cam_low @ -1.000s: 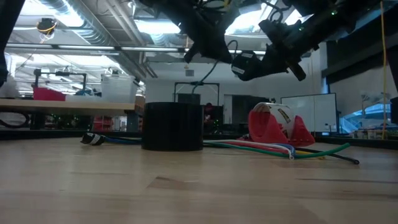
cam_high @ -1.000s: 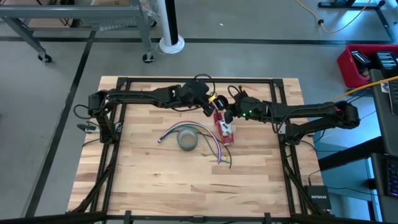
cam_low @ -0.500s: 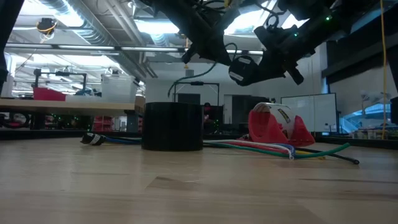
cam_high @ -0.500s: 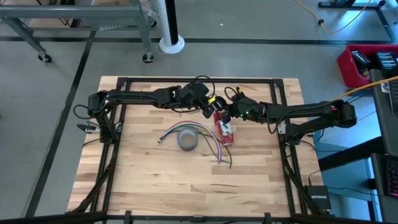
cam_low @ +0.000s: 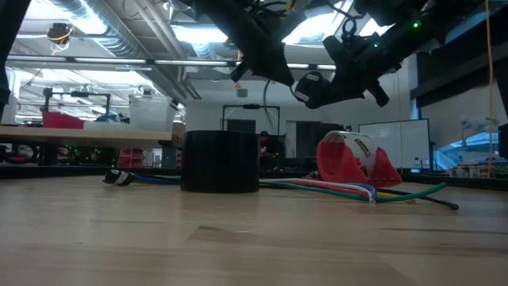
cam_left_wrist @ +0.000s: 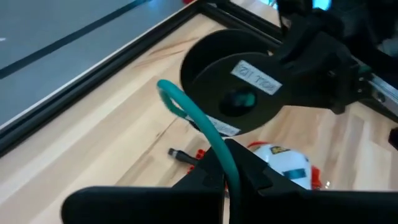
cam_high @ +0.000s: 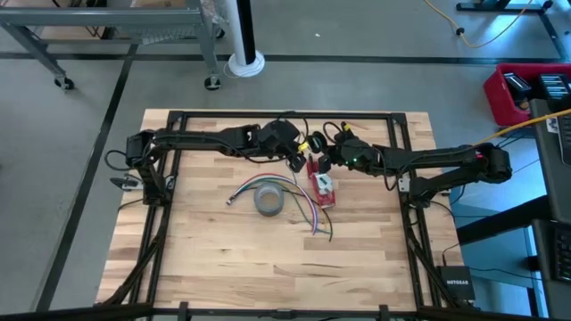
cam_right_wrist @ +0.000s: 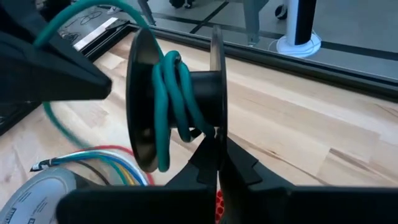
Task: Coil cords
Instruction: Coil the green wire into the spool
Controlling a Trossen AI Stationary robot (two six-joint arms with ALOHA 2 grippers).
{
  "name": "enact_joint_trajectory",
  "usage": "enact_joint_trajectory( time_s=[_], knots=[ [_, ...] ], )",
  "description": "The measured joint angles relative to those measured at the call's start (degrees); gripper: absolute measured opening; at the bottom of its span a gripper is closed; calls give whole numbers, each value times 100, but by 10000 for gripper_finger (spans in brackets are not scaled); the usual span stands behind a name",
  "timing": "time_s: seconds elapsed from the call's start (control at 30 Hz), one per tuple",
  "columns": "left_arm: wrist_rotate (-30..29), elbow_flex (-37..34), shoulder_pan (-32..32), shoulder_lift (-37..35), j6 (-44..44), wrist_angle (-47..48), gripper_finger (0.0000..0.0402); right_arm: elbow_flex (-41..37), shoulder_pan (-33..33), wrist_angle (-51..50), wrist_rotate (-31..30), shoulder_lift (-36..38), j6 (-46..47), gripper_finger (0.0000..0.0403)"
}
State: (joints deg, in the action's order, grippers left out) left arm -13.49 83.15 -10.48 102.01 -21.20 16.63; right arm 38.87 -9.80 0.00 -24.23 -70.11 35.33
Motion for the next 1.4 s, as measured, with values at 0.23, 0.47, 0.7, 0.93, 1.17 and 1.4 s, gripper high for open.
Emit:
enact_joint_trajectory(
  time_s=[0.23,0.47,0.7,0.93,1.17,1.4],
  knots=[
    [-5,256,-76,-1,35,-89,0,0,1,-3,277,0,-2,3],
    [398,710,-57,-3,225,-303,0,2,2,59,282,2,-3,3],
    [454,756,120,-3,194,-218,0,4,2,300,286,4,-7,3],
    [455,756,272,-3,313,64,0,4,4,321,286,4,-7,3],
    [452,758,373,-3,150,518,0,4,4,341,185,4,-7,3],
    [454,758,504,7,186,322,0,4,4,805,383,4,-16,3]
  ],
)
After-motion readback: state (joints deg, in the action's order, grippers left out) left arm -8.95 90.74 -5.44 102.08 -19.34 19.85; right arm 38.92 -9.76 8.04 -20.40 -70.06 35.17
